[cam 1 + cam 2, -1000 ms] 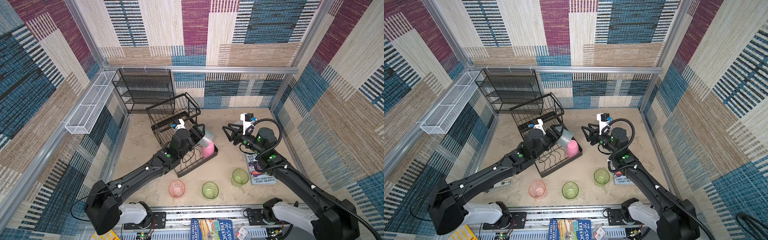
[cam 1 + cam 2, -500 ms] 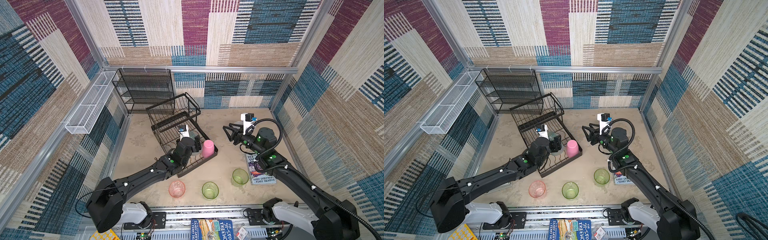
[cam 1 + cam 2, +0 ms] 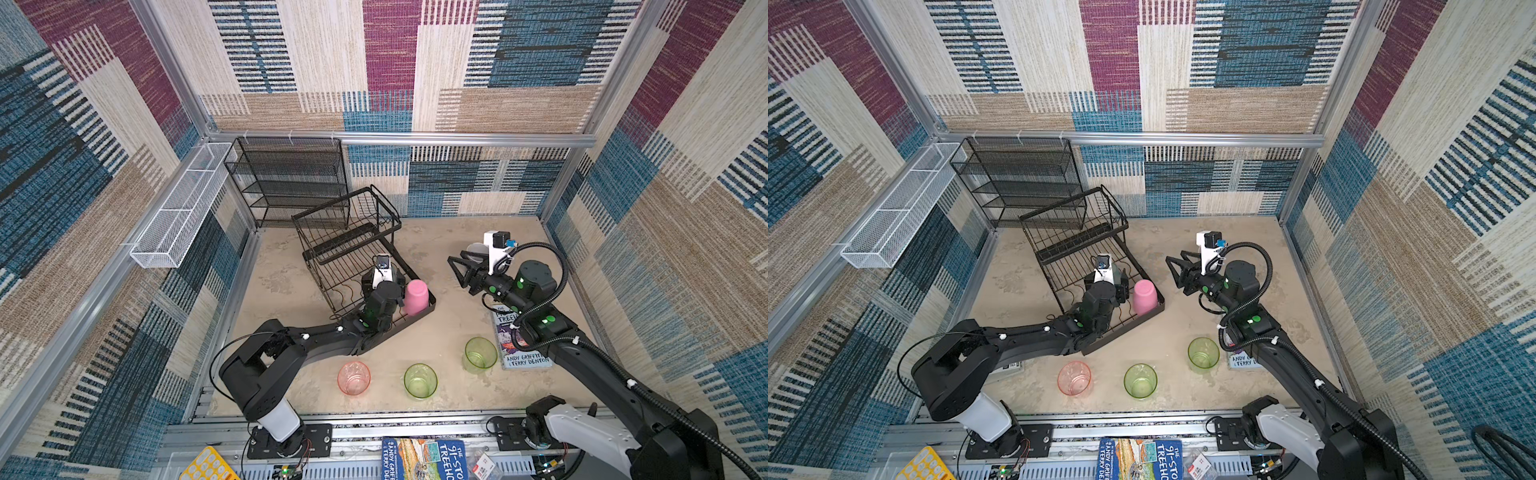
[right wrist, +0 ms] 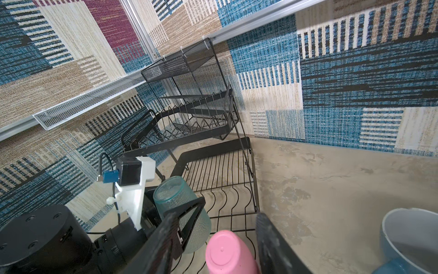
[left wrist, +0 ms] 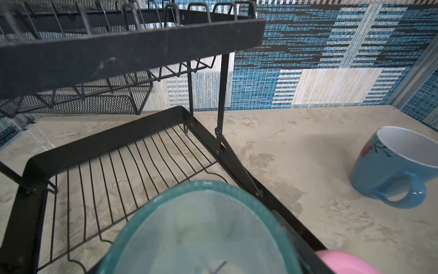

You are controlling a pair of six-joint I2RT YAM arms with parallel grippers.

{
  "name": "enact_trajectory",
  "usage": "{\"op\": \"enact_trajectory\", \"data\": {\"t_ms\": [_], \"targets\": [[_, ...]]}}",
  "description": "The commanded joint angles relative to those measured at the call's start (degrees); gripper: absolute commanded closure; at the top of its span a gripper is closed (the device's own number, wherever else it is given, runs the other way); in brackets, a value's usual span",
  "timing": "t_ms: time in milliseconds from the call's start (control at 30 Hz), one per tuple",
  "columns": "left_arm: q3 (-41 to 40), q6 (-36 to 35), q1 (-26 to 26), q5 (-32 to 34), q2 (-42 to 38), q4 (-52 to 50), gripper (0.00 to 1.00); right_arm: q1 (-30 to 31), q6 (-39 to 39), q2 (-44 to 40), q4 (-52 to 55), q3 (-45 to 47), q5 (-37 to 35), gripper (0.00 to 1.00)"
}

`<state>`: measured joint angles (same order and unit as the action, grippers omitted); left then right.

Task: Load cups into a dish rack
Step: Place the cup upside down at the dish rack.

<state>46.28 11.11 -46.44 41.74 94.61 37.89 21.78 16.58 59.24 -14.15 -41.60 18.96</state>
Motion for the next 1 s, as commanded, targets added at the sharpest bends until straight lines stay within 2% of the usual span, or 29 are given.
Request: {"op": "enact_trajectory", "data": {"t_ms": [0, 200, 467, 667, 967], "targets": [[-0.61, -4.6, 0.16, 2.06, 2.02, 10.54, 0.36, 0.06, -0.71, -0.27, -1.95, 0.23, 0.6, 0.44], [1.26, -2.62, 1.46, 2.82, 5.75, 10.98, 0.35, 0.03, -0.92, 0.43, -2.24, 0.53, 0.66, 0.44], [5.37, 2.93, 5.11, 2.11, 8.42, 4.23, 0.35, 0.06, -1.39, 1.05, -2.38, 1.06, -0.01, 0.43], [10.05, 5.71, 6.06, 2.04, 11.39, -0.55, 0.35, 0.02, -1.39, 2.47, -3.05, 1.41, -0.07, 0.43], [14.68, 7.49, 6.8, 1.56, 16.53, -1.61, 0.35, 0.1, -1.69, 2.46, -4.59, 2.91, -0.23, 0.43]]}}
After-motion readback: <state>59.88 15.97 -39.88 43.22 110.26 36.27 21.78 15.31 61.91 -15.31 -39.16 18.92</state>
